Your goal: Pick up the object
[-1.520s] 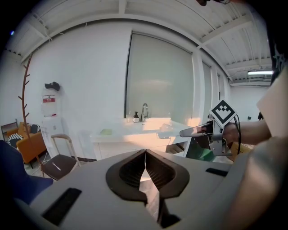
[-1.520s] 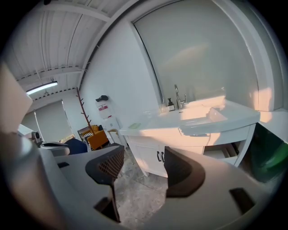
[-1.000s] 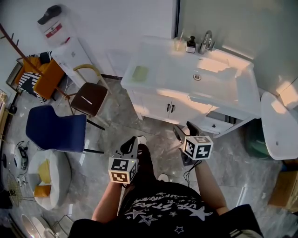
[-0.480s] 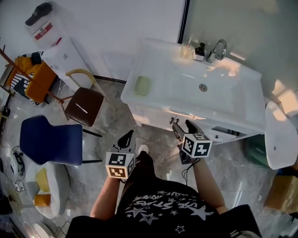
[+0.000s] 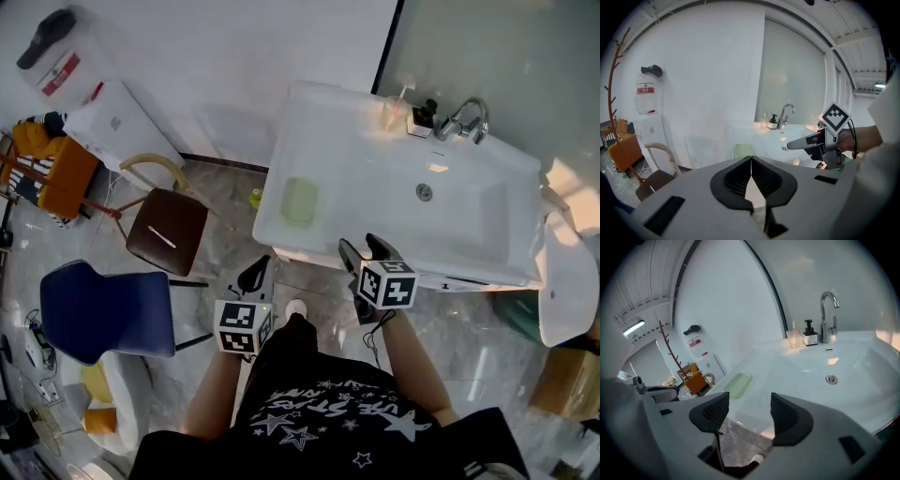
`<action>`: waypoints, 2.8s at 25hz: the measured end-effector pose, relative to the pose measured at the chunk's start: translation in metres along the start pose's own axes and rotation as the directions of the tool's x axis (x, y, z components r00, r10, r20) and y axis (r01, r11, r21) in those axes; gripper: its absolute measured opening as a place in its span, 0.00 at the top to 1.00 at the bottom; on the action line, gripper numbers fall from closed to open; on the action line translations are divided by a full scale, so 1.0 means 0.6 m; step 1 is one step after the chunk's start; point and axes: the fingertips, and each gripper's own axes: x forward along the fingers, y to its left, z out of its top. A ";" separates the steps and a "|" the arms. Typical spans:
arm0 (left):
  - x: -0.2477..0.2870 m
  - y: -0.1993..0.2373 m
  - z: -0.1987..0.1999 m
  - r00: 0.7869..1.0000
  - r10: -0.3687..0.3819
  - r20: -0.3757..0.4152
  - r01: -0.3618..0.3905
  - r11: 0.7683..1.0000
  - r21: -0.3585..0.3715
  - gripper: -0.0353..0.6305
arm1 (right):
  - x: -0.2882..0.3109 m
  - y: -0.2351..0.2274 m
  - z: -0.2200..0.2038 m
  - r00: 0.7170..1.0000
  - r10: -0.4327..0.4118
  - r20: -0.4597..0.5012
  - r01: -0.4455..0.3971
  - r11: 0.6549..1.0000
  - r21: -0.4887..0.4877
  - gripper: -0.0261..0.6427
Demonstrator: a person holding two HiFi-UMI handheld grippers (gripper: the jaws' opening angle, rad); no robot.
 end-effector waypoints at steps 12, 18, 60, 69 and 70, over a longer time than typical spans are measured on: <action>0.097 0.102 0.023 0.999 -0.032 -0.038 0.031 0.999 -0.010 0.91 | 0.174 0.047 0.038 0.989 -0.032 -0.143 0.026 0.999 -0.038 0.60; 0.121 0.144 0.012 0.997 -0.041 -0.071 0.039 0.999 -0.029 0.91 | 0.230 0.046 0.031 0.973 -0.087 -0.214 0.086 0.996 -0.012 0.67; 0.085 0.097 0.030 0.998 -0.040 -0.051 0.041 0.999 0.005 0.91 | 0.138 0.020 0.066 0.983 -0.110 -0.149 0.125 0.987 0.098 0.92; 0.030 -0.025 0.035 0.998 -0.066 -0.002 0.066 0.997 0.045 0.91 | -0.015 -0.031 0.060 0.993 -0.114 -0.035 0.118 0.984 0.133 0.92; 0.022 -0.040 0.031 0.998 -0.070 -0.005 0.070 0.996 0.049 0.91 | -0.032 -0.037 0.055 0.993 -0.114 -0.026 0.116 0.984 0.133 0.92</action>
